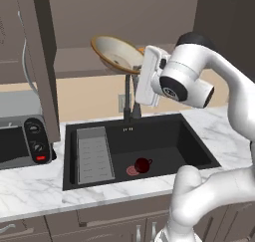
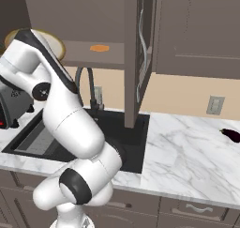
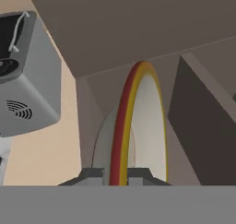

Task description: Pick the mug and place it in the sink. Pick the bowl and place it in the open cabinet and then close the cabinet.

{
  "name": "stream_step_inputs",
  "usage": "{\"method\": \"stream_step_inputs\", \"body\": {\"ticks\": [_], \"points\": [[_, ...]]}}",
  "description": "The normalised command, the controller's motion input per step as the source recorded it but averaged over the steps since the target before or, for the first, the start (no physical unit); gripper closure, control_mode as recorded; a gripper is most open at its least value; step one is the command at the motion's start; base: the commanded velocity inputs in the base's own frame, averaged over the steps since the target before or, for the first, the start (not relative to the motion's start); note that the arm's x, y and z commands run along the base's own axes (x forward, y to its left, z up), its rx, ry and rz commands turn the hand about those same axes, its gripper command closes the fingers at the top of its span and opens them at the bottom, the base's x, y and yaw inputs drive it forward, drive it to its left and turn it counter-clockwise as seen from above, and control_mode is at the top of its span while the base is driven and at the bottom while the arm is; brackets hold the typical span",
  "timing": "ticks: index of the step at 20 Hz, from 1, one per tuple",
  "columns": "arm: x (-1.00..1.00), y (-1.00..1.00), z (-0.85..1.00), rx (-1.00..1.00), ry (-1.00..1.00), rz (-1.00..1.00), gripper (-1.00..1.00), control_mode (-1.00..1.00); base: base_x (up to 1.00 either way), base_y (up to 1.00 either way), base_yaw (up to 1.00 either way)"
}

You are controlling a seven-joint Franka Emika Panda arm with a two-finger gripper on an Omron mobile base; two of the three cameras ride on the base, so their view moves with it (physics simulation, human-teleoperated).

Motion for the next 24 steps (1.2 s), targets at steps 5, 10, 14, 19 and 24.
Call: {"method": "stream_step_inputs", "body": {"ticks": [5,10,14,19,24], "points": [[0.09,0.0,0.92,-0.06,0.02,-0.09,1.0,-1.0,0.0,0.0,0.0],[0.28,0.0,0.61,-0.06,0.12,-0.1,1.0,-1.0,0.0,0.0,0.0],[0.13,0.0,0.09,-0.01,0.24,-0.13,1.0,-1.0,0.0,0.0,0.0],[0.21,0.0,0.07,-0.01,0.19,-0.09,1.0,-1.0,0.0,0.0,0.0],[0.34,0.0,0.01,-0.05,0.13,-0.04,1.0,-1.0,0.0,0.0,0.0]]}}
